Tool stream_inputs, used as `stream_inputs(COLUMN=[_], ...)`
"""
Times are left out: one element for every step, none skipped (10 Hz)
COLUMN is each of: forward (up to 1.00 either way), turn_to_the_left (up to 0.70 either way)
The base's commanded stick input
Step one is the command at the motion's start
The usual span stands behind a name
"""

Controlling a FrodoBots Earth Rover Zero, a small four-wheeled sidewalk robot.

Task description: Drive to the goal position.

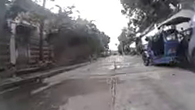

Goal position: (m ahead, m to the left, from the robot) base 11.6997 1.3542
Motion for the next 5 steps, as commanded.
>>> stream_inputs(forward=[0.70, 0.70, 0.70, 0.70, 0.70], turn_to_the_left=[0.00, 0.00, 0.00, 0.00, 0.00])
